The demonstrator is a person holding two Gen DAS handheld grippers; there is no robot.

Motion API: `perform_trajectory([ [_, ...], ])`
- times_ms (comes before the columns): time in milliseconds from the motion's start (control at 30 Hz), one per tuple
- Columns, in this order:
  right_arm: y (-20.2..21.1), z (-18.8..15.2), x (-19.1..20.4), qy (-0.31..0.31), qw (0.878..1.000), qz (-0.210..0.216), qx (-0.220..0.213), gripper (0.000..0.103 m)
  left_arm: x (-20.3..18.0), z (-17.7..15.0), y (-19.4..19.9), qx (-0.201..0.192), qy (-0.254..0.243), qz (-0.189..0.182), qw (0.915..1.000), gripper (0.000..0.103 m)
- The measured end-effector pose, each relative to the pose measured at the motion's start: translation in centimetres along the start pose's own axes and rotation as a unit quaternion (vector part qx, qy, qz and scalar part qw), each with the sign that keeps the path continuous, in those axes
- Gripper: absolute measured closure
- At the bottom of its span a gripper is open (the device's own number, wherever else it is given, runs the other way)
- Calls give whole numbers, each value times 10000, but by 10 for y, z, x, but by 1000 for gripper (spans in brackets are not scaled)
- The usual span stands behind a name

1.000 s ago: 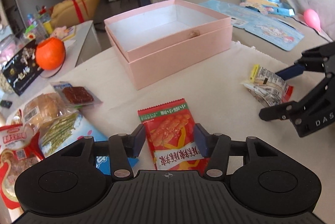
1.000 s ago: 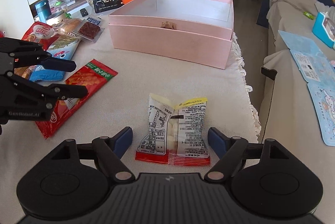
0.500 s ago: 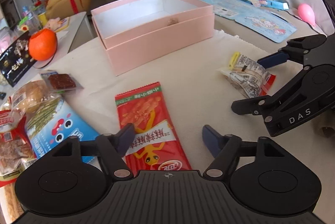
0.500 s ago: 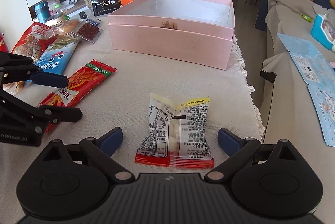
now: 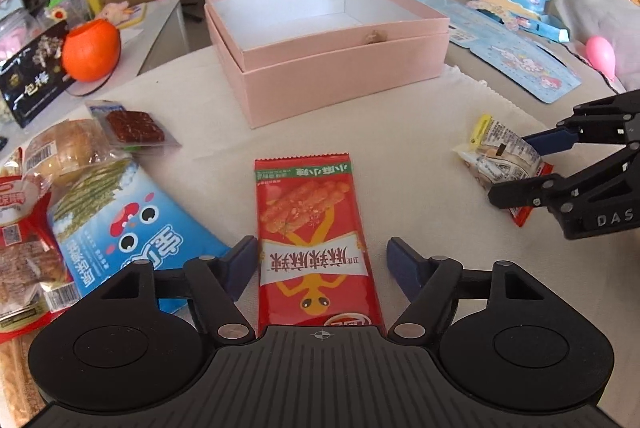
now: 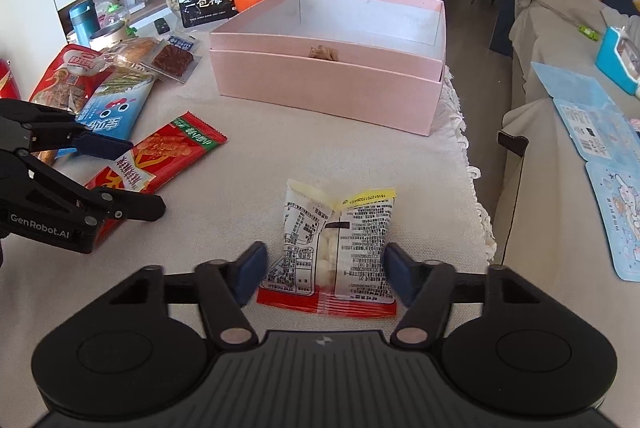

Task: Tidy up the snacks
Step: 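Carry both held packets toward the pink box, then lower both packets into the pink box and open both grippers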

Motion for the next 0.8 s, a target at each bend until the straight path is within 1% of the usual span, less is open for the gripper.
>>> perform_trajectory([
  [33,3,2,0,-10,10000,83,24,54,-2,0,2,-102,-48,-13,9999,48],
  [67,6,5,-1,-34,9999,148,15,55,-3,1,5,-190,-44,-84,9998,51],
  [100,9,8,-2,-57,9998,188,-7,55,-4,1,7,-245,2,-135,9996,52],
  [167,14,19,-6,-109,9997,200,-131,55,-1,7,13,-446,67,-119,9989,52],
  [233,19,34,-10,-161,9993,221,-270,55,7,17,21,-658,246,-150,9974,52],
  [300,24,51,-14,-193,9987,246,-405,55,19,34,34,-921,583,-378,9933,52],
  [367,29,73,-17,-201,9977,242,-607,55,32,60,47,-1239,790,-471,9880,52],
  [433,32,100,-21,-202,9957,185,-889,55,45,97,52,-1569,906,-478,9823,52],
  [467,32,116,-22,-206,9942,110,-1049,55,51,117,52,-1765,1042,-558,9772,49],
  [500,30,132,-24,-235,9925,34,-1195,55,59,137,46,-1891,1249,-713,9714,47],
  [533,27,149,-25,-293,9900,-6,-1379,53,65,154,34,-1871,1439,-878,9678,42],
  [567,23,164,-26,-325,9874,-13,-1550,50,71,167,20,-1759,1573,-991,9667,42],
  [600,16,175,-26,-317,9869,-63,-1582,32,77,175,4,-1602,1708,-1032,9667,43],
  [633,7,182,-28,-331,9878,-194,-1508,22,82,176,-7,-1500,1785,-962,9677,47],
  [700,-4,182,-31,-423,9888,-346,-1388,22,92,170,-12,-1503,1813,-756,9689,48],
  [767,-5,169,-26,-381,9904,-181,-1316,22,106,160,-6,-1685,1832,-523,9671,48],
  [800,-4,160,-23,-322,9908,-135,-1305,22,119,154,-2,-1745,1870,-250,9664,48],
])
Point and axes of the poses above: each gripper's, at about its wrist camera, not at the fingertips, and y roughly against the way its jaws point, x to its left, z to its top, the point moved 9 cm from there along -y, roughly the way its jaws point, and after that the axes turned 2 degrees about -y, right-handed, at the moved point
